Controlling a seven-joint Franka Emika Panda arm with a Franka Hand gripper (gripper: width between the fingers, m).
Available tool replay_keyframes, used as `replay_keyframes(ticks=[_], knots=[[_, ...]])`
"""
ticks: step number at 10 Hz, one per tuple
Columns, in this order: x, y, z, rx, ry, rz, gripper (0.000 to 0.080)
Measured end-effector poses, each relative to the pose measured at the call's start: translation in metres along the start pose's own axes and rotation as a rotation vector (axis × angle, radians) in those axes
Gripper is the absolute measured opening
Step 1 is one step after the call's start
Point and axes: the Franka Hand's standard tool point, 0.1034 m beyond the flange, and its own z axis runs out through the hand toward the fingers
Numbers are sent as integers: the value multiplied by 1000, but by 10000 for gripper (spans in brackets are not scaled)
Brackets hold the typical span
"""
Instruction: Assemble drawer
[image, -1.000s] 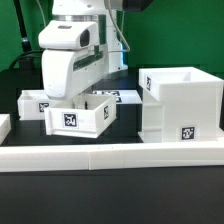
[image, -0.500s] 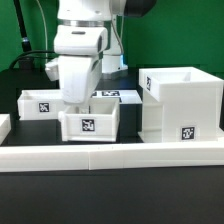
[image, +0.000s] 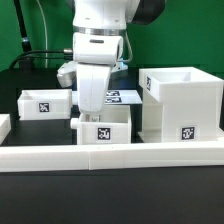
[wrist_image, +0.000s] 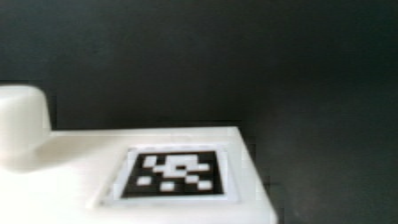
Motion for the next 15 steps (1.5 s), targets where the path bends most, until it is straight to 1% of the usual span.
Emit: replay_keyframes(ticks=[1,2,3,5,9,11,12,13,14,15], knots=[[0,0,0,2,-1,-9,42],[3,0,0,7,-4,-48,42],[7,1,1,7,-2,-76,42],[14,8,3,7,-18,-130,42],[11,7,4,10,-17,-121,42],[12,9,4,20,-20,-123,42],[13,12,2,17,-20,-119,42],[14,14,2,2,-17,-109,42],[13,13,3,0,-16,-108,42],[14,14,3,-16,-12,-108,42]])
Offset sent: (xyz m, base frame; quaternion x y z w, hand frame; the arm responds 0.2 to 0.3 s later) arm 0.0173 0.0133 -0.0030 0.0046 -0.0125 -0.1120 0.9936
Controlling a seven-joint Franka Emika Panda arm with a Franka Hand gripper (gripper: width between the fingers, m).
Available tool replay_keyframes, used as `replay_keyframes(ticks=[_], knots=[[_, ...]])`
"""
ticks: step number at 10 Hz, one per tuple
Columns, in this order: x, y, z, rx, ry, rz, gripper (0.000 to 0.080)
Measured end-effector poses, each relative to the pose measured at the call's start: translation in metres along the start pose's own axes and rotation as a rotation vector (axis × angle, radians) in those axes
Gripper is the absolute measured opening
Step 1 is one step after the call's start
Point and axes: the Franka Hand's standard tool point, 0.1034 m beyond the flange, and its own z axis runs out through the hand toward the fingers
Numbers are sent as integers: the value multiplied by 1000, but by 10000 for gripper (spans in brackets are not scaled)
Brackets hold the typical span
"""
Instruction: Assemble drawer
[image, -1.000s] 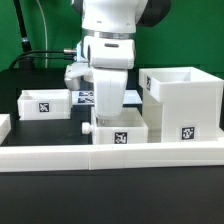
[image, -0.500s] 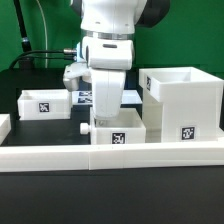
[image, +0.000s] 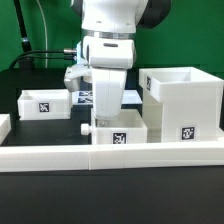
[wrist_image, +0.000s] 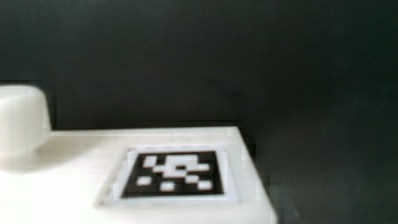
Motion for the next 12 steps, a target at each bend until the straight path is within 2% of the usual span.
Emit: replay_keyframes(ticks=[12], knots=[[6,3,-1,2,5,-5,42]])
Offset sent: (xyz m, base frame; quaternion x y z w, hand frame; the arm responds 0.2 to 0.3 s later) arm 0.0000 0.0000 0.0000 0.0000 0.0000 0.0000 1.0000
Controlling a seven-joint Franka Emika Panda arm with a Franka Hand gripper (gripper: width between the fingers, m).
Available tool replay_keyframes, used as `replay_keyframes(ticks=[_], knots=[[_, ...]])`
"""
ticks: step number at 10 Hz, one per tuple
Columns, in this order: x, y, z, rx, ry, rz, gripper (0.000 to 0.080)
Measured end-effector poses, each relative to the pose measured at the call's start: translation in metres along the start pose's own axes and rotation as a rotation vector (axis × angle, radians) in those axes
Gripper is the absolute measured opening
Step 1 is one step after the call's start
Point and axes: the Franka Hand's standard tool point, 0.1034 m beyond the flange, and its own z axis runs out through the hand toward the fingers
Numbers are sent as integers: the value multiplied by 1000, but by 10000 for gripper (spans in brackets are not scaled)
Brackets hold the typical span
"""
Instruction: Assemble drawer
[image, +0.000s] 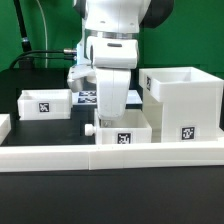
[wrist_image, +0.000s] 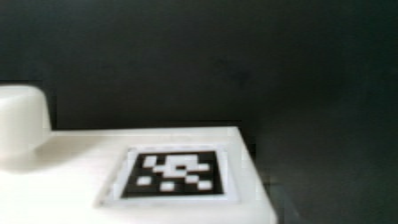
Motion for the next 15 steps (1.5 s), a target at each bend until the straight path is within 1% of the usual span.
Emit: replay_keyframes(ticks=[2,3,7,9,10,11,12,15], knots=[[6,-1,2,4,4,-8,42],[9,-1,2,1,6,-16,42],[9,-1,2,-1,6,-17,42],[16,-1,2,-3,4,-40,42],[17,-1,2,-1,2,-37,42],[17,-1,2,-4,0,-9,42],[19,-1,3,-33,9,33,42],[18,-1,3,-33,10,35,42]])
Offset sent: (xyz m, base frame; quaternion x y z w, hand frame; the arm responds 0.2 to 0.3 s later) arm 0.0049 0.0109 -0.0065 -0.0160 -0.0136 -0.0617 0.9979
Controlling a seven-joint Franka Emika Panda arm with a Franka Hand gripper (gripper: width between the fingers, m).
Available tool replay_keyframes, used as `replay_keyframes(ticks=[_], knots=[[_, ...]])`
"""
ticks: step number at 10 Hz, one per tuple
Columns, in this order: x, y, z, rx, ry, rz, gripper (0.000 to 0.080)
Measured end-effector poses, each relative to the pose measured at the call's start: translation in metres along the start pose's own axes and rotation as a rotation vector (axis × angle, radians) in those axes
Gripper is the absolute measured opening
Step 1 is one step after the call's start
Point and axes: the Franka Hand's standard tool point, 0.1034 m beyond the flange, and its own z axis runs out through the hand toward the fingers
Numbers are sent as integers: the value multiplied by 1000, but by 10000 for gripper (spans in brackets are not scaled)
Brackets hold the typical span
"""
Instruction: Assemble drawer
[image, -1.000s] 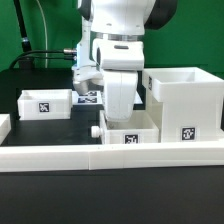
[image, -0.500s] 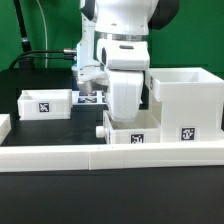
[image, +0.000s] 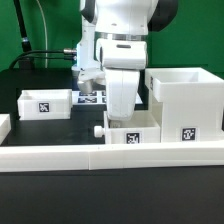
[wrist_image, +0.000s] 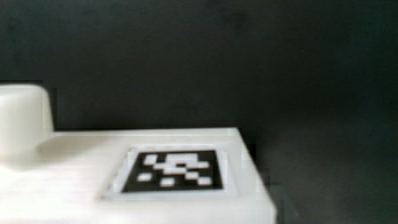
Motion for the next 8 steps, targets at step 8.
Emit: replay_keyframes(ticks=[8], knots=[[3,0,0,0,-5,22,44]])
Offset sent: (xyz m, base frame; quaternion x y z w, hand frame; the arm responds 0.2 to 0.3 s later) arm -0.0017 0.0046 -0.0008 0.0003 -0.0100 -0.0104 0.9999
